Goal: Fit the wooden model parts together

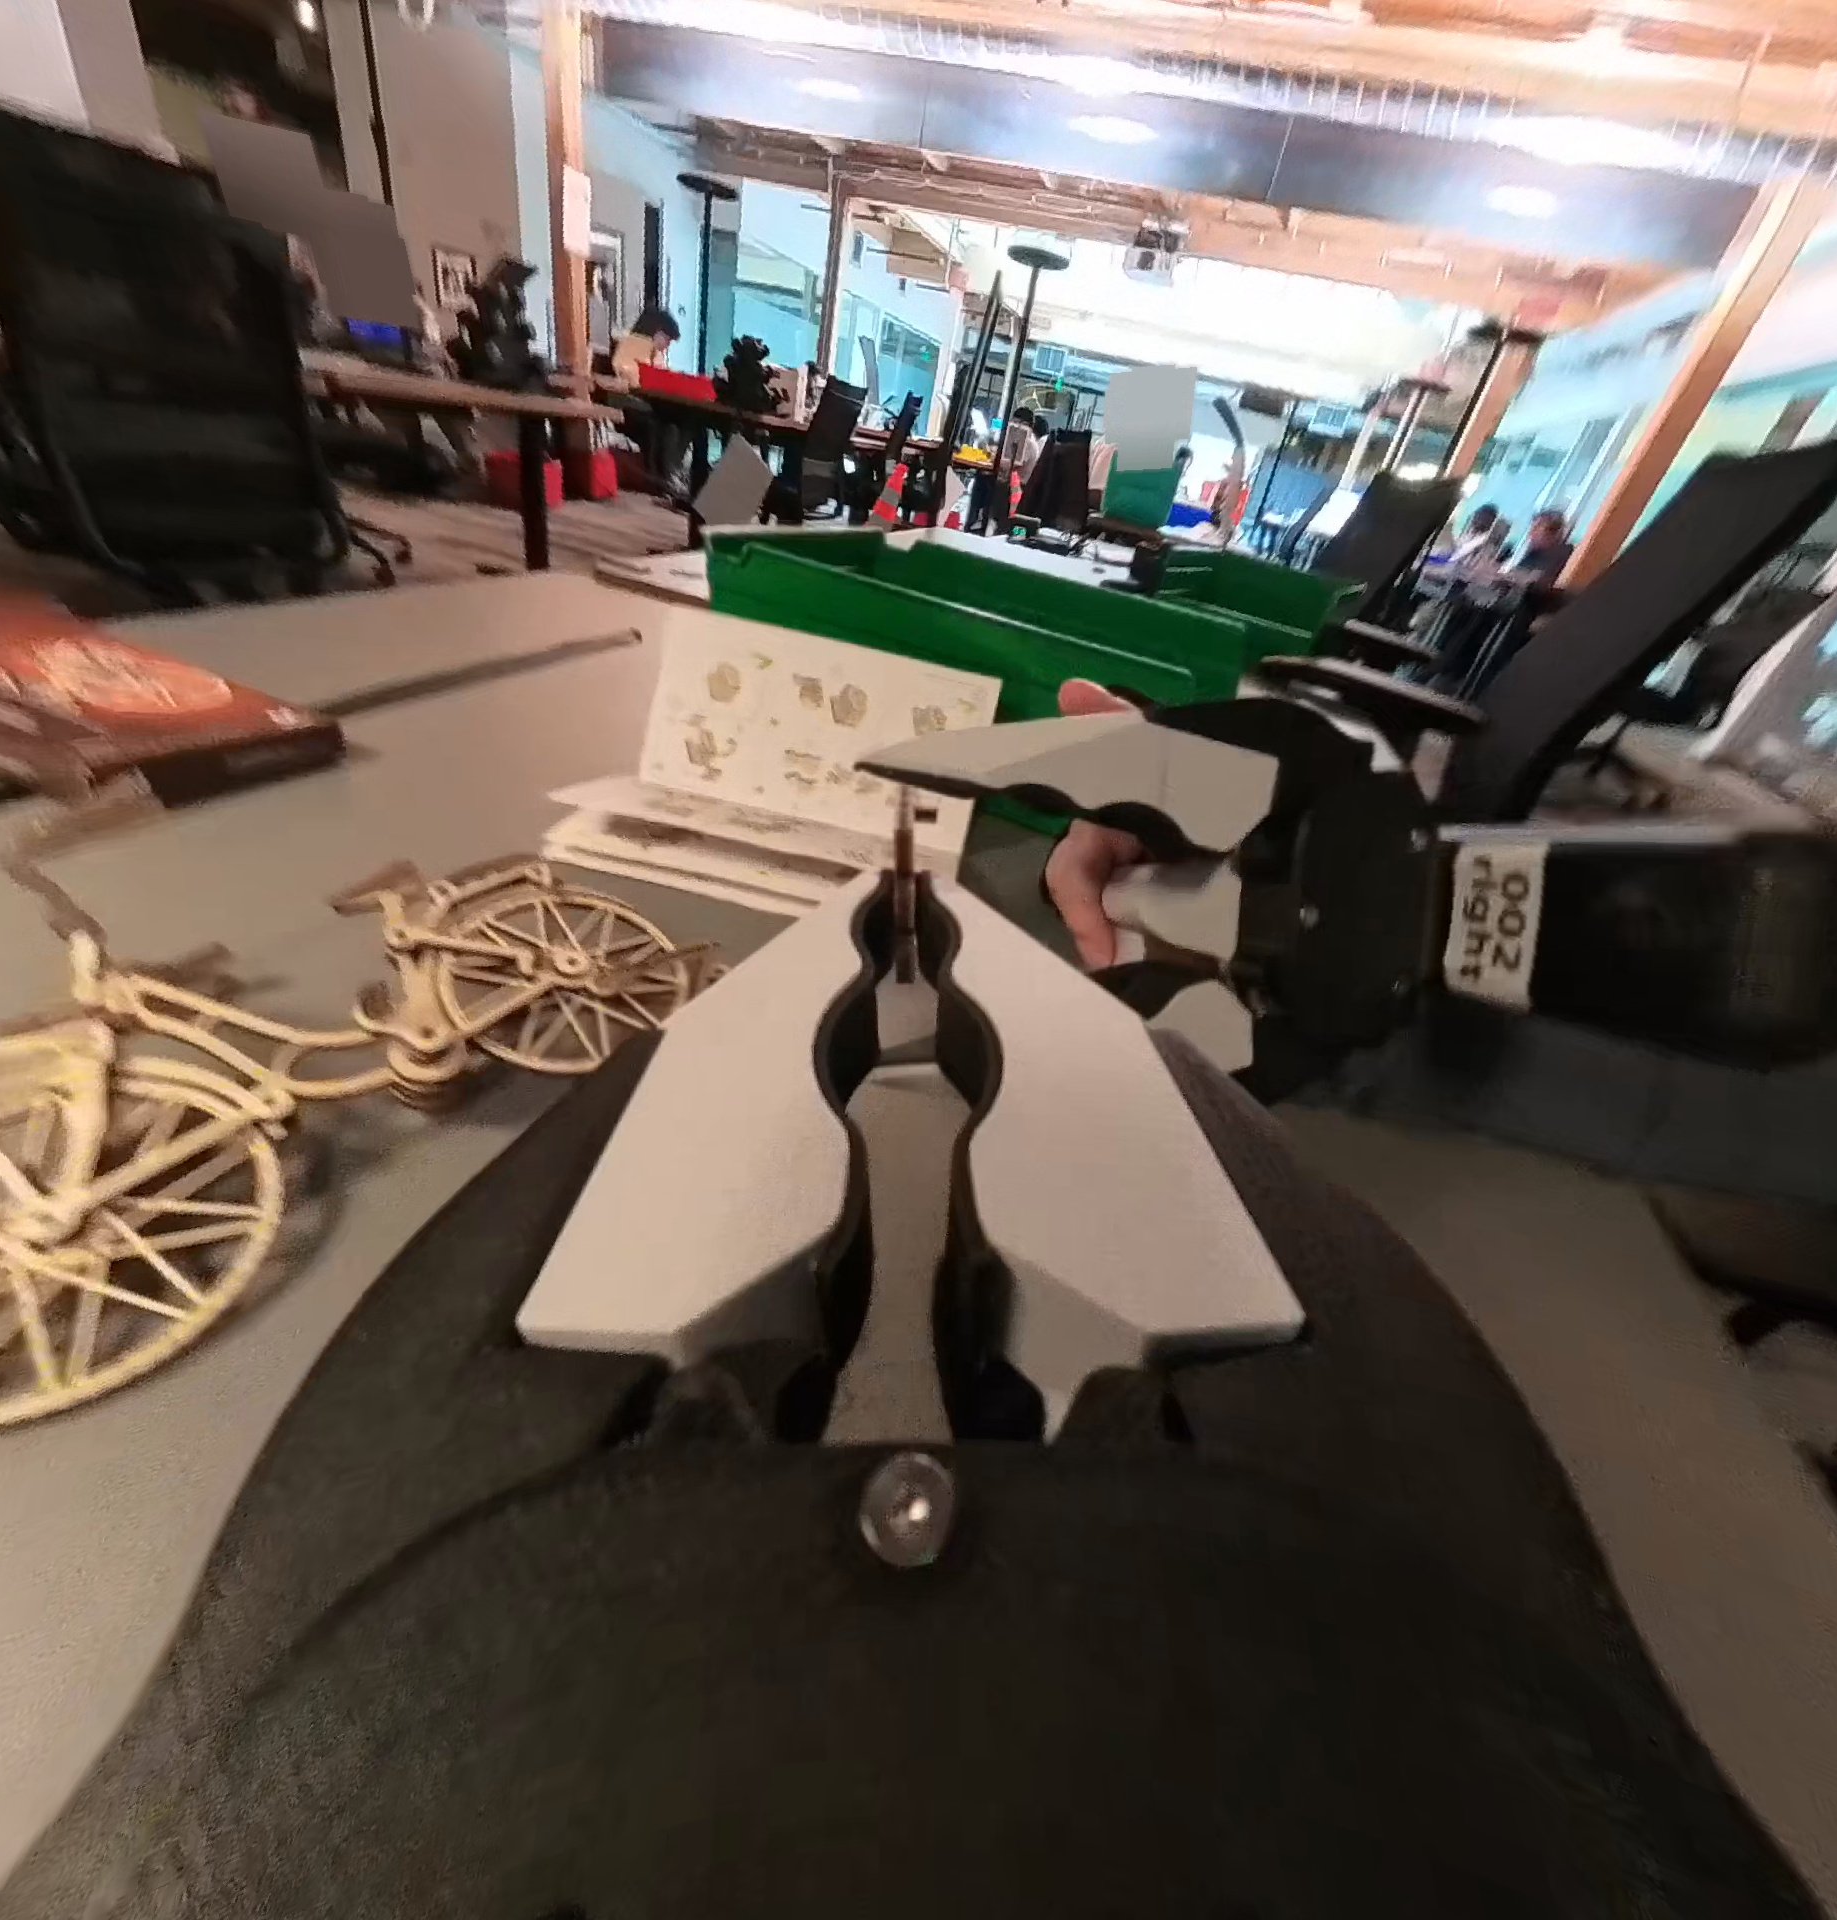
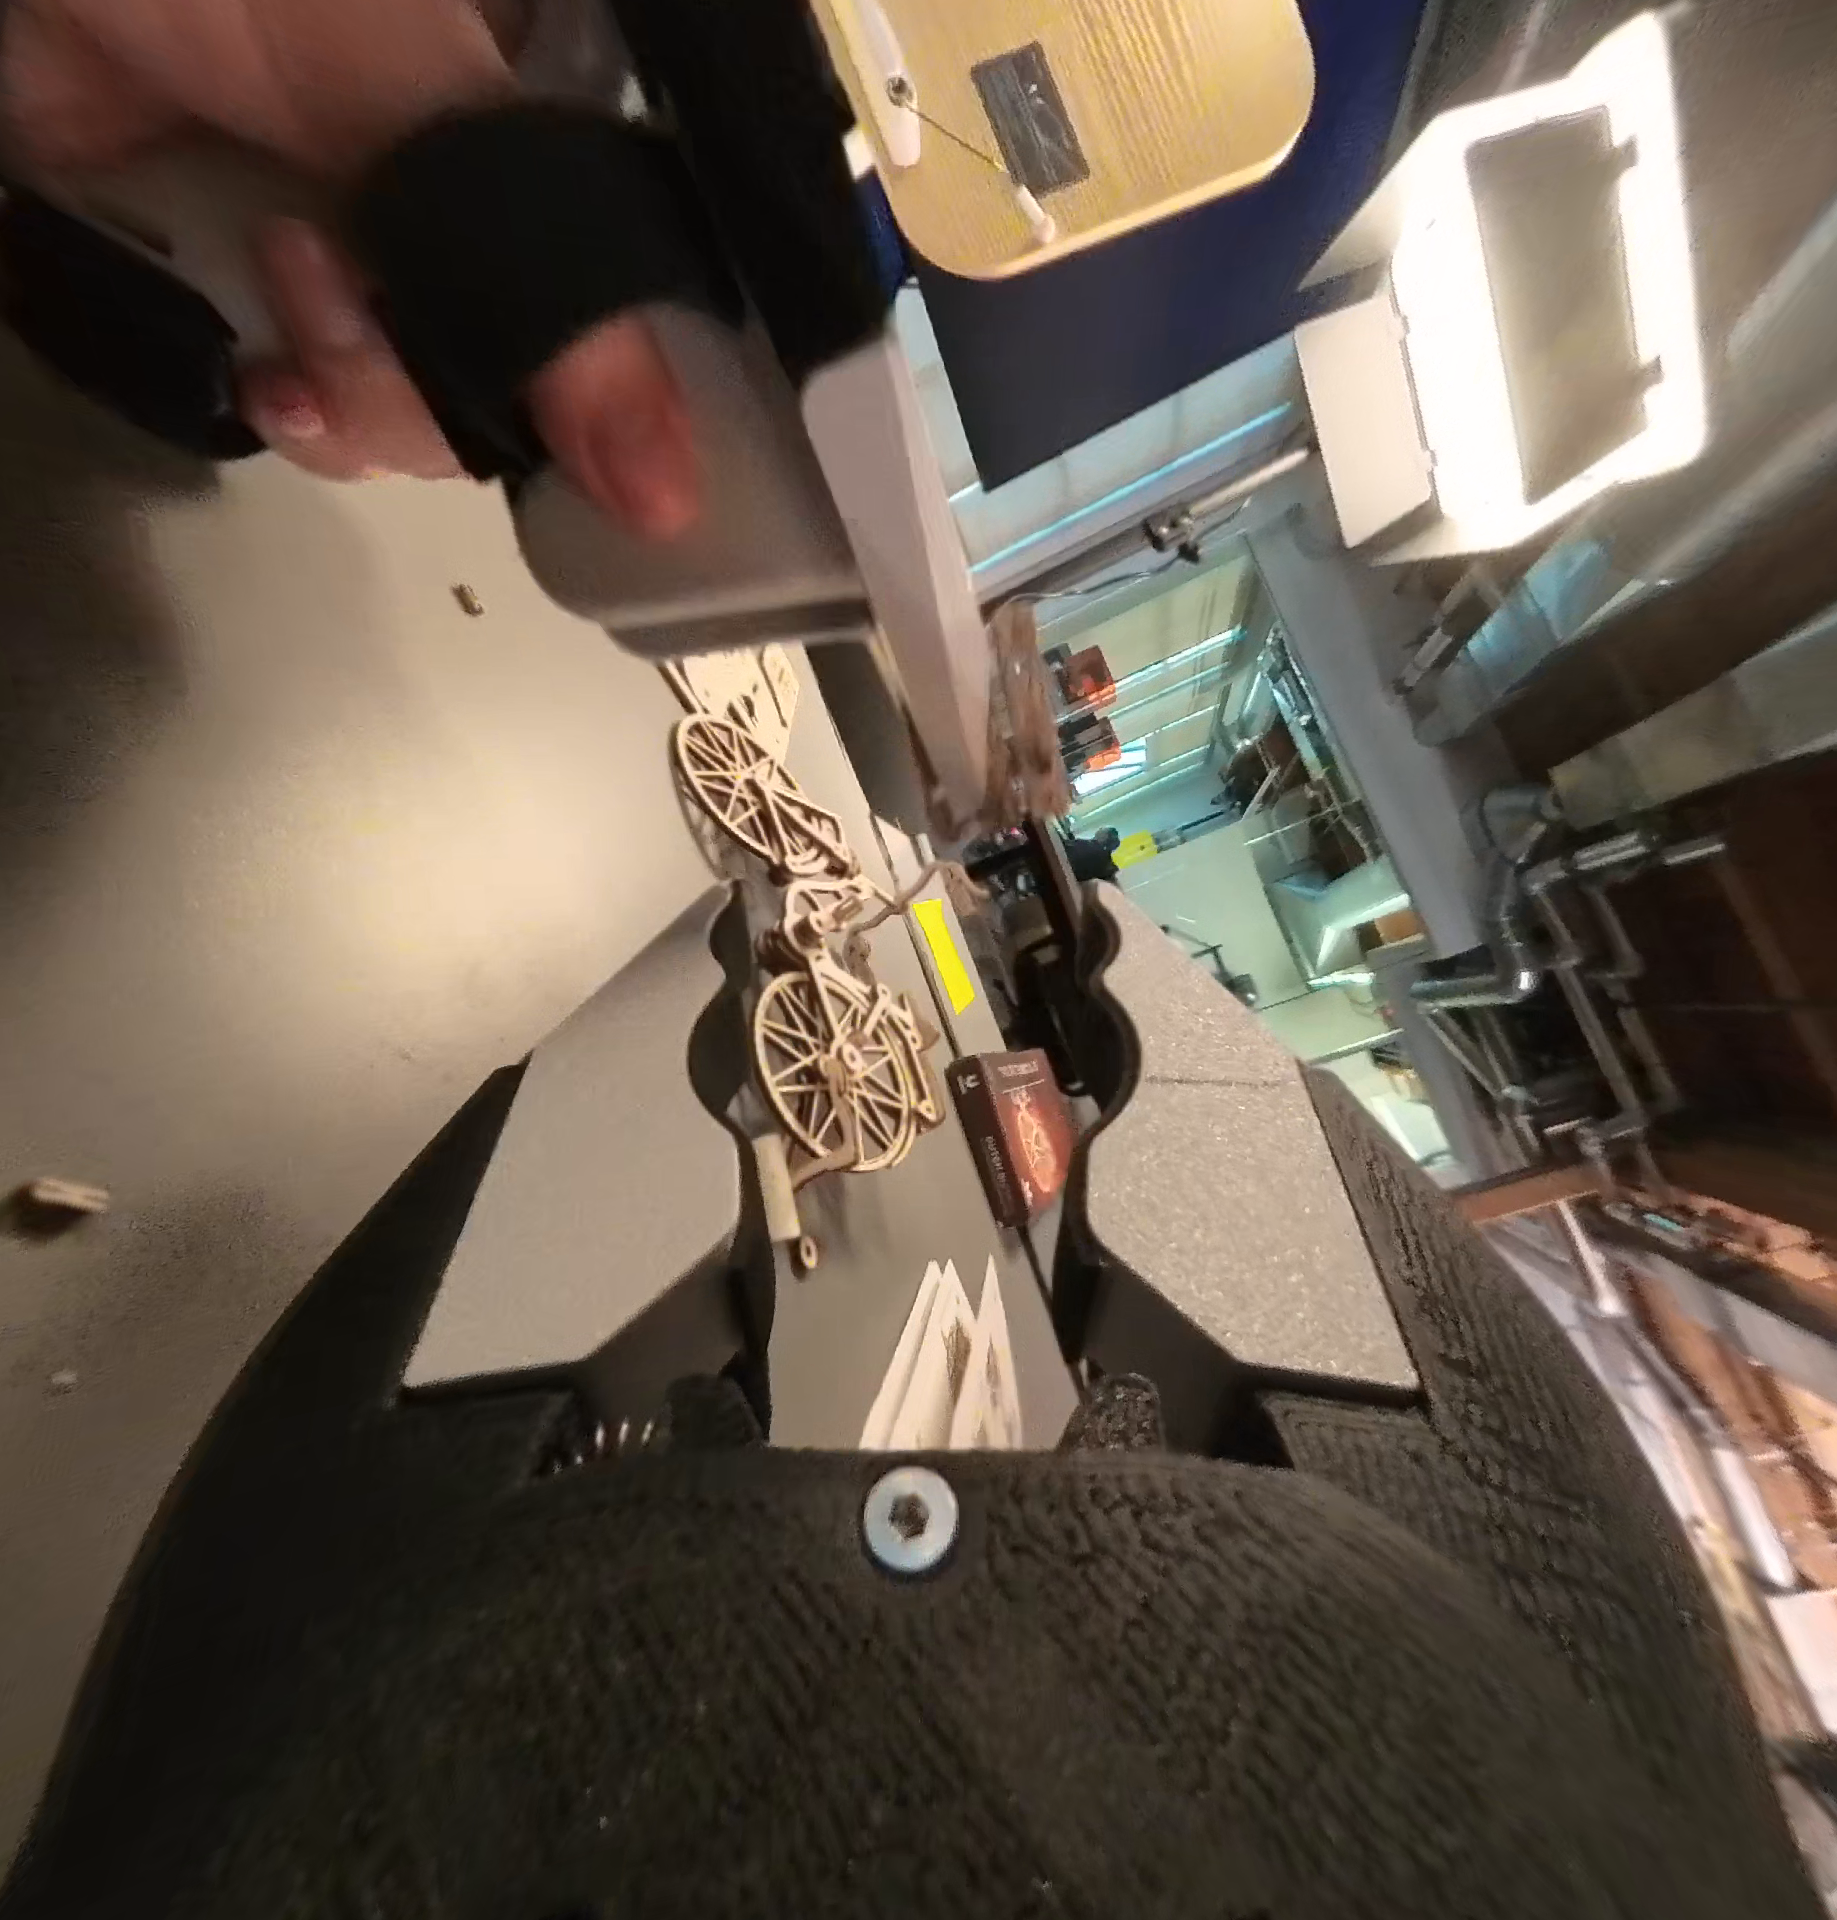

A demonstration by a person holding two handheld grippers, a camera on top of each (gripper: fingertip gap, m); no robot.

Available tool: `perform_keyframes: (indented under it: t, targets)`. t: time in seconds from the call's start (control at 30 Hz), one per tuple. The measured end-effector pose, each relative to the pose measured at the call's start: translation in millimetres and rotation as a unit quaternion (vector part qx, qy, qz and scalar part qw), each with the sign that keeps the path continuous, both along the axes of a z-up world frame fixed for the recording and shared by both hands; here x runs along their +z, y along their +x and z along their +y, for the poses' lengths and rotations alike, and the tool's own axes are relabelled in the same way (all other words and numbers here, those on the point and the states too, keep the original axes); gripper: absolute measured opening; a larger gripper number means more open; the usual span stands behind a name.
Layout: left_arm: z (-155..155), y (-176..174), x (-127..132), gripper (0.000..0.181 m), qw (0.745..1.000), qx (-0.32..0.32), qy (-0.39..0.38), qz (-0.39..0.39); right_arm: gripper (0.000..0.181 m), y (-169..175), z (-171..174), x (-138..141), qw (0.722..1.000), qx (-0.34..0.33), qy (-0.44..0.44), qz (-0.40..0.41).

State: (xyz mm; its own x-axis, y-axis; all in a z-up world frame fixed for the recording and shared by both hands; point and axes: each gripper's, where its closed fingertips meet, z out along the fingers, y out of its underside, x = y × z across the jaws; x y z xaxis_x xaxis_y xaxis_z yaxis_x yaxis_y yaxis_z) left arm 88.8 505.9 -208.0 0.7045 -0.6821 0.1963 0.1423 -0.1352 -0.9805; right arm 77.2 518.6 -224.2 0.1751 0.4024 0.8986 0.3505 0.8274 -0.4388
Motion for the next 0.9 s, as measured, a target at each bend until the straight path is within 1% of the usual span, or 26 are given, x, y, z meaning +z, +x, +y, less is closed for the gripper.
perform_keyframes:
  t: [0.07, 0.13, 0.17, 0.27, 0.4, 0.5, 0.57, 0.6, 0.7, 0.73, 0.8, 0.87, 0.9]
  targets:
    - [2, 2, -8, 0.001, 0.999, -0.004, -0.045, -0.024, 0.062, -4, -6, 2, 1.0, -0.004, 0.016, 0.001]
    - [3, 6, -14, 0.001, 0.997, -0.019, -0.073, -0.021, 0.062, -6, -8, -1, 1.0, -0.008, 0.021, -0.008]
    - [3, 6, -16, 0.001, 0.996, -0.019, -0.084, -0.02, 0.06, -7, -8, -2, 0.999, -0.012, 0.03, -0.014]
    - [5, 6, -19, 0.001, 0.995, -0.018, -0.1, -0.025, 0.049, -7, -4, -4, 0.997, -0.031, 0.063, -0.028]
    - [6, 9, -26, 0.001, 0.99, -0.032, -0.136, -0.034, 0.045, -7, -6, -5, 0.996, -0.034, 0.072, -0.033]
    - [5, 10, -27, 0.001, 0.988, -0.041, -0.141, -0.04, 0.043, -8, -4, -9, 0.996, -0.04, 0.069, -0.045]
    - [5, 10, -27, 0.001, 0.988, -0.043, -0.142, -0.041, 0.034, -7, -4, -10, 0.996, -0.044, 0.068, -0.049]
    - [5, 10, -28, 0.001, 0.988, -0.043, -0.144, -0.038, 0.024, -6, -2, -7, 0.995, -0.051, 0.072, -0.044]
    - [5, 12, -26, 0.002, 0.992, -0.029, -0.123, -0.016, 0.024, -4, -1, -5, 0.996, -0.054, 0.061, -0.035]
    - [4, 12, -23, 0.005, 0.994, -0.025, -0.105, -0.009, 0.024, -3, 1, -5, 0.997, -0.057, 0.049, -0.033]
    - [4, 11, -11, 0.03, 0.998, -0.013, -0.054, -0.011, 0.024, 1, 8, -8, 0.997, -0.068, 0.022, -0.037]
    - [7, -6, 8, 0.059, 0.999, 0.041, 0.006, -0.03, 0.023, 7, 16, -9, 0.996, -0.075, -0.001, -0.038]
    - [8, -20, 21, 0.06, 0.995, 0.08, 0.048, -0.046, 0.024, 10, 20, -13, 0.996, -0.072, -0.011, -0.057]
